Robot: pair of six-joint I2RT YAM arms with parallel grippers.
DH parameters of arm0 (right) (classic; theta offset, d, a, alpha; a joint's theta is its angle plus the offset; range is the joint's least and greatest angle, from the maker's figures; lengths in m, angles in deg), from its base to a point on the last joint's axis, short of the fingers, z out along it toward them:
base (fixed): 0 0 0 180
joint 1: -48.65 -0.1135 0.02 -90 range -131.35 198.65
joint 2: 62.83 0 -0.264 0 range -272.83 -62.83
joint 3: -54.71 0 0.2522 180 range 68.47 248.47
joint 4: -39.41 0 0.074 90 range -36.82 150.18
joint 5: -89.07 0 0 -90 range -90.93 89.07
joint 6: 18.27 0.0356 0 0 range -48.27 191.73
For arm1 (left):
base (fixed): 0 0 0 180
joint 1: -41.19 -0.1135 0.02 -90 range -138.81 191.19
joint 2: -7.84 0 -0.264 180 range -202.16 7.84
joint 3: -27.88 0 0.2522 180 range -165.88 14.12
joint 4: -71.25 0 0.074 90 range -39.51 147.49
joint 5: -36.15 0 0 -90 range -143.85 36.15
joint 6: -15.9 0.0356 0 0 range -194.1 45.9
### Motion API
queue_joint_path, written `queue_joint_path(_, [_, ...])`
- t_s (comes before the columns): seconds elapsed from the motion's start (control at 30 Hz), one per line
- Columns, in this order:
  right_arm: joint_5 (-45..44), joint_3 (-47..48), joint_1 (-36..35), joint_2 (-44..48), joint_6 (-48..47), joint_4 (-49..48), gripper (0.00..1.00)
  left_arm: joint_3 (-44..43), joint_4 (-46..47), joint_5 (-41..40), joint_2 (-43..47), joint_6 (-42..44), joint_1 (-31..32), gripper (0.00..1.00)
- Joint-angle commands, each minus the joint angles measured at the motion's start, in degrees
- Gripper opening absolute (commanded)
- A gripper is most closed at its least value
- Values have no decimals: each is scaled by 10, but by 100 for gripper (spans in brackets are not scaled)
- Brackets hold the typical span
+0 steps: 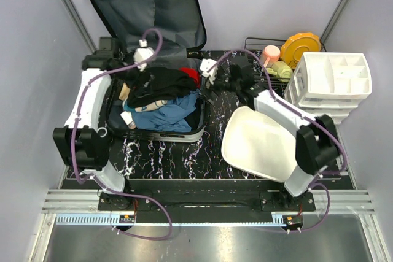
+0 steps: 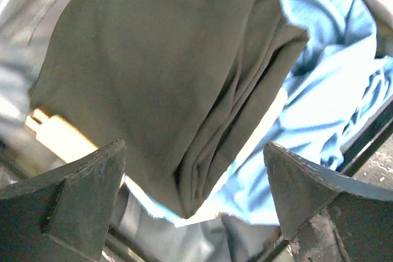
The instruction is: Open, take out, and arrange the luggage
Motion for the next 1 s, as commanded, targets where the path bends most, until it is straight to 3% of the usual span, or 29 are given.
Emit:
queue_joint_path(0.0, [53,110,-30,-61,-57,-21,100,-13,-67,63,45,5,-80,98])
queue_joint_path(0.13, [69,170,-52,-124,-112,-4,100,0,-89,102,51,-4,-156,97])
queue_joint_path(0.23, [93,196,-63,-155,-131,4,100,12,-95,104,54,-5,-171,96])
queue_joint_path(0.53, [48,232,-96,-217,-181,16,100,65,-90,117,67,-7,-188,96])
queue_joint_path(0.77, [-30,255,-96,-255,-157,-50,100,107,-77,122,83,0,-190,96])
queue_joint_path(0.97, [-26,273,-96,-268,-133,-79,100,121,-75,122,82,3,-194,96])
